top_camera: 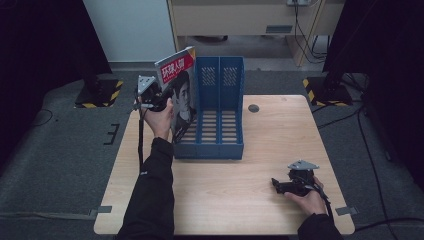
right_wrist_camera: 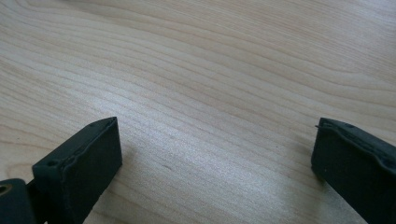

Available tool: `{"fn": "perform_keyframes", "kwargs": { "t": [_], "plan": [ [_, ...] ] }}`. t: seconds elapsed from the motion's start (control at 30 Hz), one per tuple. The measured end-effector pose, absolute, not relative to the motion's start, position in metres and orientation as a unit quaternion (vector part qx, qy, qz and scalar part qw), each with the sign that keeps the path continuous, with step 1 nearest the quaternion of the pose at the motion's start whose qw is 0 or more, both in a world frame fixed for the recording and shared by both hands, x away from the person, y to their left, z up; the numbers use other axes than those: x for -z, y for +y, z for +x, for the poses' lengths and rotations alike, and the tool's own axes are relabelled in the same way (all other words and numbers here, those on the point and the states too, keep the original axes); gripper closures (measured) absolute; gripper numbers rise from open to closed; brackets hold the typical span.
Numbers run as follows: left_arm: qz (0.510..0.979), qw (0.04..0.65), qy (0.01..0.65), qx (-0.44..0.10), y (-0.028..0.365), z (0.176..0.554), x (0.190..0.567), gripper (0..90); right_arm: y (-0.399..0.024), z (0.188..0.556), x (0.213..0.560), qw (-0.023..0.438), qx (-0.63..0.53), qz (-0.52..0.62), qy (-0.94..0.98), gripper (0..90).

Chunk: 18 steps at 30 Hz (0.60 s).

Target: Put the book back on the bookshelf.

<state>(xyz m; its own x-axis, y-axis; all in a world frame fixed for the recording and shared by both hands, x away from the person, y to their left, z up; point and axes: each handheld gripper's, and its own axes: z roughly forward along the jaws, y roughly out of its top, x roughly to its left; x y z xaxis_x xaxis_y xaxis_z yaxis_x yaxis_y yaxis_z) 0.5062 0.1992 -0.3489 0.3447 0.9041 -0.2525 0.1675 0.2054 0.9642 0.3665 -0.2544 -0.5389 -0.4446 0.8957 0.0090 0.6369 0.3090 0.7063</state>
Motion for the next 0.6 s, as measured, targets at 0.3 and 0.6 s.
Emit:
{"fn": "perform_keyframes", "kwargs": {
  "t": [0.3,0.6],
  "plan": [
    [0.558,0.607,0.475,-0.308,0.2020,0.5062,0.3549,86.1,-0.2545,0.3672,0.5389,0.196,-0.328,0.481,0.789,2.2],
    [0.581,0.598,0.455,-0.311,0.2010,0.5060,0.3525,86.0,-0.2534,0.3667,0.5390,0.195,-0.330,0.481,0.789,2.5]
  ]
}}
